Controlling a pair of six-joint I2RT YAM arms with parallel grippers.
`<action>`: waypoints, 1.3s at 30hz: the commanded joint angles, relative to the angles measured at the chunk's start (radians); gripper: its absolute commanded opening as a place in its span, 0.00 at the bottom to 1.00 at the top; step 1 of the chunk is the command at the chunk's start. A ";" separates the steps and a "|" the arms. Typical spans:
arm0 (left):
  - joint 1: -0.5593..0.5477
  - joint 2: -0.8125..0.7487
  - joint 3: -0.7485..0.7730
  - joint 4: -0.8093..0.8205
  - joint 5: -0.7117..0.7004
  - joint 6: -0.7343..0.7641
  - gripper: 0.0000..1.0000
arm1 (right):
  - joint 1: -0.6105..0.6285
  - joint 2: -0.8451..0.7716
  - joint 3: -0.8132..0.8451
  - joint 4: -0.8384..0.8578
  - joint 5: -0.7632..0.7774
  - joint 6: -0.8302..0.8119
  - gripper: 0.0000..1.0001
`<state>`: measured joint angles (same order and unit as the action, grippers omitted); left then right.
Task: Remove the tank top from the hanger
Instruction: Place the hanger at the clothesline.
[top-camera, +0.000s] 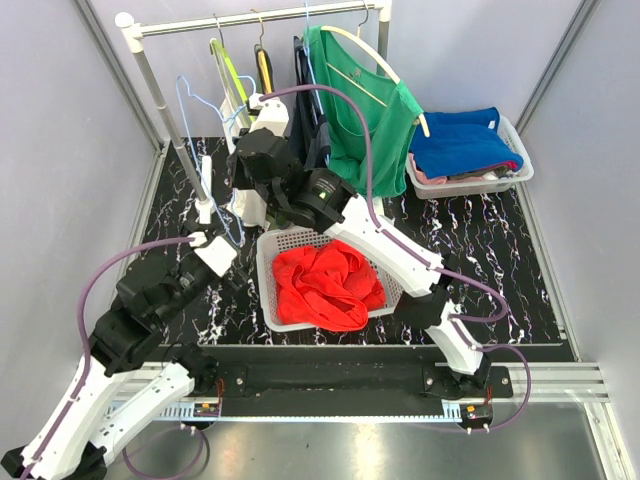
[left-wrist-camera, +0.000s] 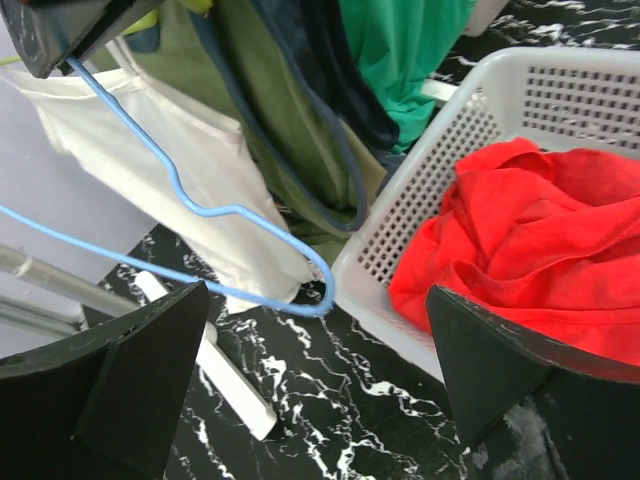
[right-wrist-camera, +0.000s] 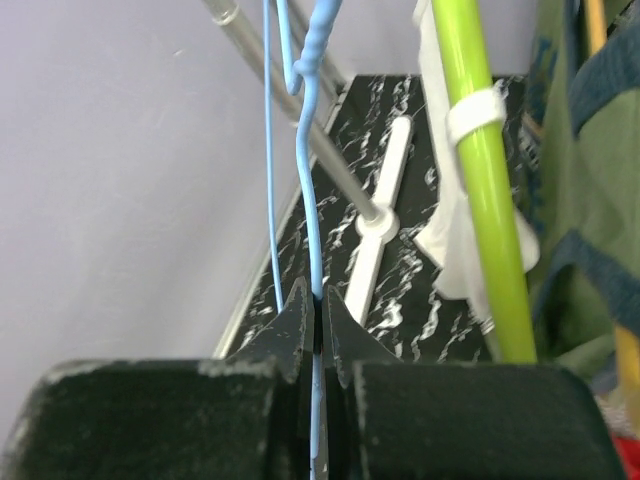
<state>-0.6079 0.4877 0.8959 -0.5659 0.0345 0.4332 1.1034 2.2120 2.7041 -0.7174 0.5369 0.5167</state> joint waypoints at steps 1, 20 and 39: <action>-0.003 -0.011 -0.031 0.146 -0.088 0.053 0.99 | -0.004 -0.083 0.005 -0.019 -0.106 0.169 0.00; -0.016 0.054 0.000 0.216 -0.294 0.093 0.61 | 0.110 -0.083 0.010 -0.043 0.135 0.016 0.00; -0.015 0.042 0.110 0.081 -0.272 -0.095 0.77 | 0.245 -0.109 -0.047 0.044 0.399 -0.069 0.00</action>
<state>-0.6258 0.5381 1.0023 -0.4892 -0.2173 0.3946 1.3361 2.1803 2.6530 -0.7231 0.8696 0.4591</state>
